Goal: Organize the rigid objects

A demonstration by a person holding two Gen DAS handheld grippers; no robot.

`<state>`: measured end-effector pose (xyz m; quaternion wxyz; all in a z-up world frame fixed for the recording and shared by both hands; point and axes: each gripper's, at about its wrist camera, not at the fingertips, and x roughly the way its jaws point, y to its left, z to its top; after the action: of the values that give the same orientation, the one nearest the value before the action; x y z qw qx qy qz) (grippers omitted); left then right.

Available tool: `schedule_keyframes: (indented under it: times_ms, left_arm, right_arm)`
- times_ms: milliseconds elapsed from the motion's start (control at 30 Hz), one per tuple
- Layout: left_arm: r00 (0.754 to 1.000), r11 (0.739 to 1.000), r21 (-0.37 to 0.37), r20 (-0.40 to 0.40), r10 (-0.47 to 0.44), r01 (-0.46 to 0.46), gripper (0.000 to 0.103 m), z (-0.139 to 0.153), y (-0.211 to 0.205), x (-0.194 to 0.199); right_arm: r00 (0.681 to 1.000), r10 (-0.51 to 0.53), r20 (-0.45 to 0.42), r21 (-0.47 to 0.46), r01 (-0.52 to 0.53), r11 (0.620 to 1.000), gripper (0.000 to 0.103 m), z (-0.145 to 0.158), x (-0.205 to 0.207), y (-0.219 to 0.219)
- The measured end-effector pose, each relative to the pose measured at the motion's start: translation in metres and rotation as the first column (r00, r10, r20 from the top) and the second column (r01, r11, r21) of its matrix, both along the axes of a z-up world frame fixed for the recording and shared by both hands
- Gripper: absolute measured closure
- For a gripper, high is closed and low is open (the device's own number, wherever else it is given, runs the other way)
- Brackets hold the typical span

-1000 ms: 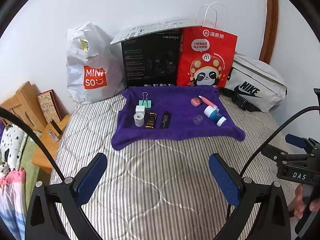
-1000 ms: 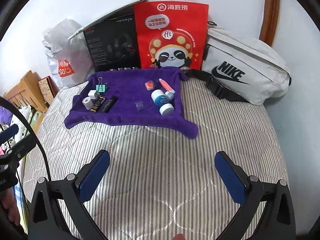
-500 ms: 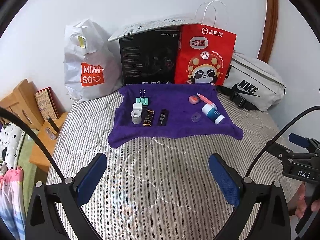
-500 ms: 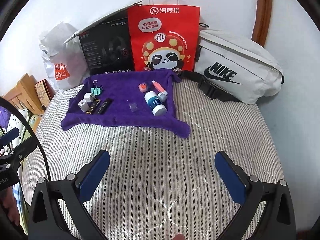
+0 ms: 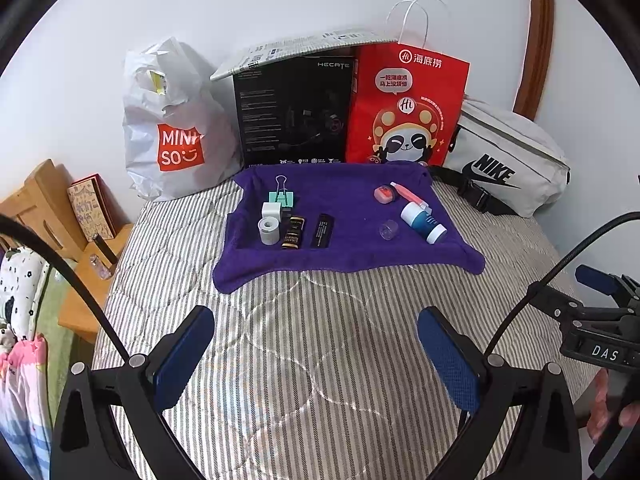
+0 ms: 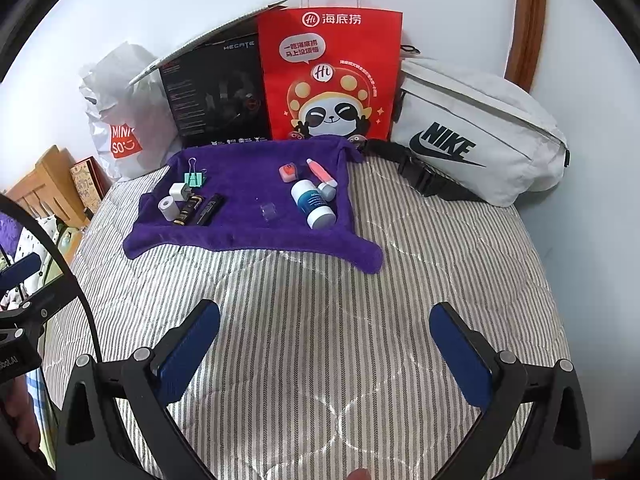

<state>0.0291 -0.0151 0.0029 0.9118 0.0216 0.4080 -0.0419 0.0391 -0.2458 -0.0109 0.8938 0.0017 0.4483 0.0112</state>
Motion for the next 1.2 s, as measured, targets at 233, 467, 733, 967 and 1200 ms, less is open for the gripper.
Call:
schedule_keyframes:
  times_ms: [233,467,733,967,1200]
  left_arm:
    - [1.0,1.0,0.011,-0.008,-0.001,0.002,0.0,-0.0022,-0.0014,-0.0002]
    - [1.0,1.0,0.012,-0.01,-0.002,0.002,0.0,-0.0022,-0.0008,0.0008]
    - [1.0,1.0,0.024,-0.018,-0.011,0.011,0.0,-0.0041,-0.0034,0.0014]
    - [1.0,1.0,0.025,-0.019,-0.007,0.008,0.0,-0.0041,-0.0035,0.0007]
    - [1.0,1.0,0.029,-0.022,-0.004,0.005,0.0,-0.004,-0.0032,0.0011]
  right_arm:
    - [1.0,0.002,0.002,0.003,-0.002,1.0,0.0,0.0001,-0.001,0.0006]
    - [1.0,0.001,0.002,0.005,-0.001,1.0,0.0,0.0011,-0.0008,-0.0004]
    - [1.0,0.001,-0.001,0.005,-0.001,1.0,0.0,-0.0007,-0.0008,-0.0029]
    - [1.0,-0.001,-0.002,0.007,0.001,1.0,0.0,-0.0017,-0.001,-0.0031]
    - [1.0,-0.002,-0.001,0.01,0.002,1.0,0.0,-0.0016,-0.0016,-0.0034]
